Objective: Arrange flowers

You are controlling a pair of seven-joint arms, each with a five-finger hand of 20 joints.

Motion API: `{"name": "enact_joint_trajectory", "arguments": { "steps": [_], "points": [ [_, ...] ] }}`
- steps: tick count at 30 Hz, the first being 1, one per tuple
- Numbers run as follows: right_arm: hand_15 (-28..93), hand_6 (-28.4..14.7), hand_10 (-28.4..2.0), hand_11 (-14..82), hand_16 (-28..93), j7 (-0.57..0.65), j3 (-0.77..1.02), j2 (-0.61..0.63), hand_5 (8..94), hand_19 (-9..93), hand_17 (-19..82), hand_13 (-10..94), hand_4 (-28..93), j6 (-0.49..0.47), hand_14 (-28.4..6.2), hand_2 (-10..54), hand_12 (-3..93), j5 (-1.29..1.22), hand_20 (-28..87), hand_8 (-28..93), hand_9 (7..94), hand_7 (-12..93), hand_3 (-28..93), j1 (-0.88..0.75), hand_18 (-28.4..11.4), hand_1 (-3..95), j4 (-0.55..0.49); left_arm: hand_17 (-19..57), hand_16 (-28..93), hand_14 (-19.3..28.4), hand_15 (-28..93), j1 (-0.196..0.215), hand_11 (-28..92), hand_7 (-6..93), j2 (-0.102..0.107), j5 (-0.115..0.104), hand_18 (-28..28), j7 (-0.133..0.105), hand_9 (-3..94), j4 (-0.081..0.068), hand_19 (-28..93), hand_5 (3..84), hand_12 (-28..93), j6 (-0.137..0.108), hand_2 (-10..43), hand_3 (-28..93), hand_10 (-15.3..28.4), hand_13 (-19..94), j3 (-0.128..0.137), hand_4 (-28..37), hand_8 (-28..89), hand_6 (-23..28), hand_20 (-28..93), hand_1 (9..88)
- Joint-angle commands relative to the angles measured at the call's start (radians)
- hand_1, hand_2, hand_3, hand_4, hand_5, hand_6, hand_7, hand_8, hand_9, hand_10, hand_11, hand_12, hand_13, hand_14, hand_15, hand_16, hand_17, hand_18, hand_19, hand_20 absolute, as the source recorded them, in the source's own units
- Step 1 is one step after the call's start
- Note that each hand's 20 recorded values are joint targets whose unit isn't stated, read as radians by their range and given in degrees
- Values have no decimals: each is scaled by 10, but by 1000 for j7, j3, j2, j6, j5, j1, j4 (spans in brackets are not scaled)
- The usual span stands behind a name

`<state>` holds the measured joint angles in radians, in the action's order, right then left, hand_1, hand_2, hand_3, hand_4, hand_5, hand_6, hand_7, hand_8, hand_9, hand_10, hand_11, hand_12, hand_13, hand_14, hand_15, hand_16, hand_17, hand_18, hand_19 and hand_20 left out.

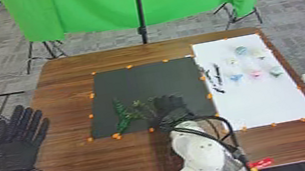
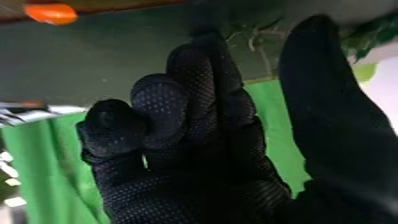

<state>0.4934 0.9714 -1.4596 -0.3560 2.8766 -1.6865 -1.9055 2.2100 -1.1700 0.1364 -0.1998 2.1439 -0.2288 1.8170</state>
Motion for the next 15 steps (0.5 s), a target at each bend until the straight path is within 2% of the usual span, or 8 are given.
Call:
{"name": "enact_joint_trajectory", "arguments": {
  "steps": [1,4,9,12,15],
  "points": [
    [742,-30,-176,530,402,-13,-19,-4,695,932,438,678,214,-10,-173,-95,406,-3,484,201,717,462,-261,-33,-262,881,33,-28,-56,142,361,-2,197,145,0,35,128,31,397,-14,284,472,121,-14,192,735,144,296,-4,-276,-93,85,140,302],
    [741,-24,-162,503,412,-16,-22,-7,738,932,447,703,268,-10,-166,-95,463,-7,489,207,763,450,-282,-35,-265,907,33,-28,-56,142,361,-4,197,145,1,22,128,32,397,-14,284,472,121,-15,195,744,144,296,-8,-269,-93,85,140,307],
    [738,-22,-160,492,419,-26,-27,-13,763,932,454,721,313,-1,-166,-95,472,-4,498,220,786,434,-283,-39,-271,908,35,-28,-57,142,360,-1,197,145,2,11,128,35,396,-15,285,473,121,-11,195,743,144,296,-9,-260,-93,85,140,310],
    [737,-26,-160,487,422,-15,-31,-18,768,932,456,723,336,-14,-167,-95,477,-36,501,225,790,426,-283,-38,-271,909,27,-28,-57,142,361,-7,197,145,4,-3,128,38,396,-16,285,473,121,-14,193,738,143,296,-14,-262,-93,85,140,309],
    [734,-27,-160,471,424,-17,-39,-17,771,932,457,723,365,-18,-167,-95,490,-47,500,234,794,420,-283,-39,-271,904,15,-28,-57,142,361,-6,197,145,5,-5,128,34,396,-16,285,473,121,-14,191,735,143,296,-15,-266,-94,85,140,308]
  ]
}}
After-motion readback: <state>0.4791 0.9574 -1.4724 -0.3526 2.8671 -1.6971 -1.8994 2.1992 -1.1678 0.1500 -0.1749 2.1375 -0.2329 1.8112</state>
